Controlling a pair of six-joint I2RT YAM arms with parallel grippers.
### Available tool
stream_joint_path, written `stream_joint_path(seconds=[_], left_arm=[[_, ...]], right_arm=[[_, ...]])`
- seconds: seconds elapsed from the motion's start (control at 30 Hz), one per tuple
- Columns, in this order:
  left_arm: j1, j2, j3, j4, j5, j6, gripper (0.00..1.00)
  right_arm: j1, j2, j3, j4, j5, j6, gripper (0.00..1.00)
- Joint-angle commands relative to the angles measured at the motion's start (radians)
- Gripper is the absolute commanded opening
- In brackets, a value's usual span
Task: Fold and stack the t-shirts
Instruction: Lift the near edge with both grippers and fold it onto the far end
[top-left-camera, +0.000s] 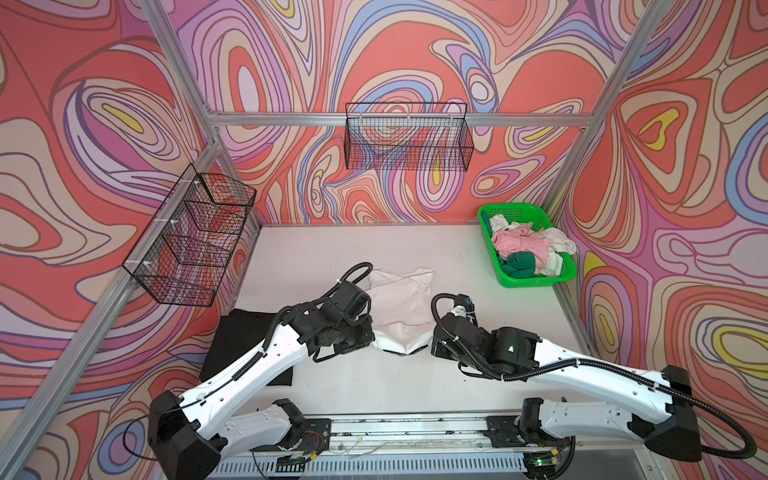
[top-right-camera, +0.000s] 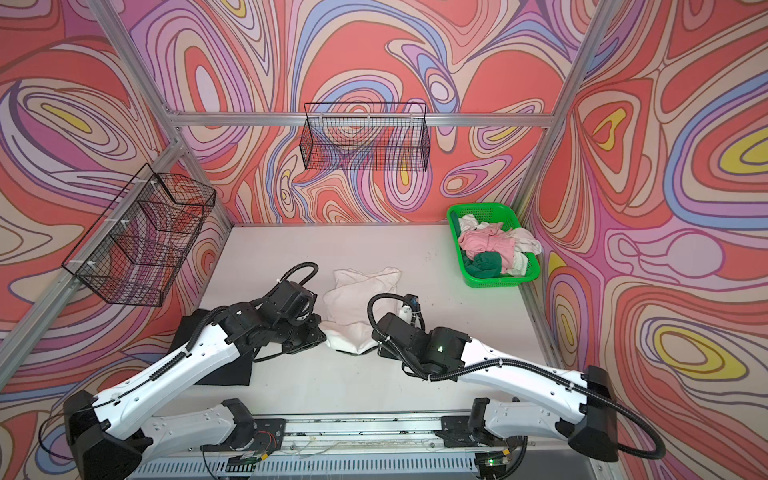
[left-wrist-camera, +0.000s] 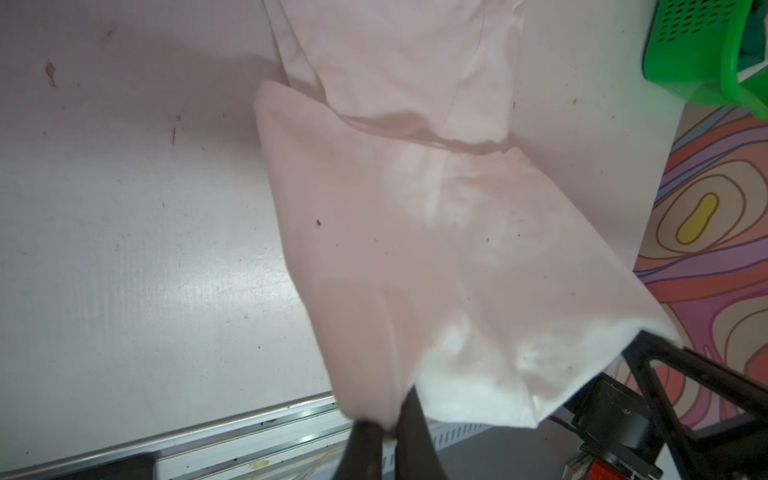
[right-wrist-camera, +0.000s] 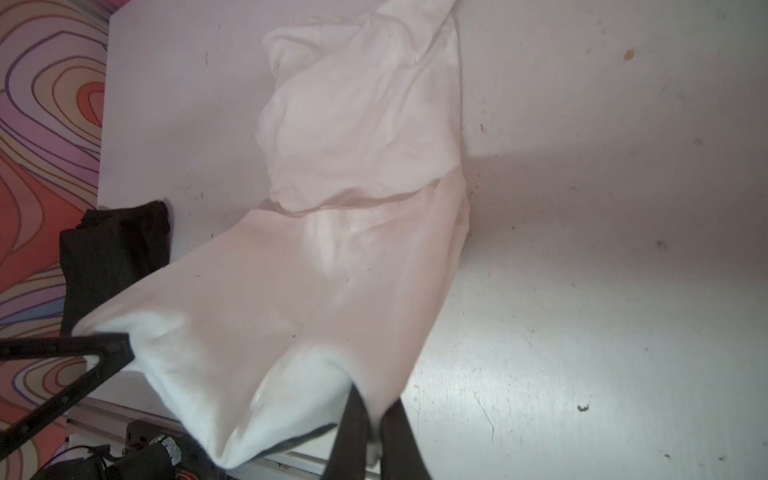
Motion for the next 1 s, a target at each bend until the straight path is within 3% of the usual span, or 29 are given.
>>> stream_joint_path(seconds=[0.0,0.37,0.57,0.97], left_arm=[[0.034,0.050,0.081,-0.060,-0.005,0.069,0.00],[0.133,0.249,0.274,-0.065,0.074,0.154,0.00],[0.170,0.312,0.337,-0.090,0.057,0.176,0.00],[0.260,0.437,0.384,-0.067,0.135,0.173,0.00]], right_arm=[[-0.059,0.000,0.056,-0.008,0.005,-0.089,0.00],[-0.264,0.117,0.178,0.074,-0.134,-0.269,0.00],[-0.346,0.188,0.201,0.137,-0.218,-0.310,0.00],[-0.480,0.334,0.245,0.217,-0.338,-0.359,0.00]])
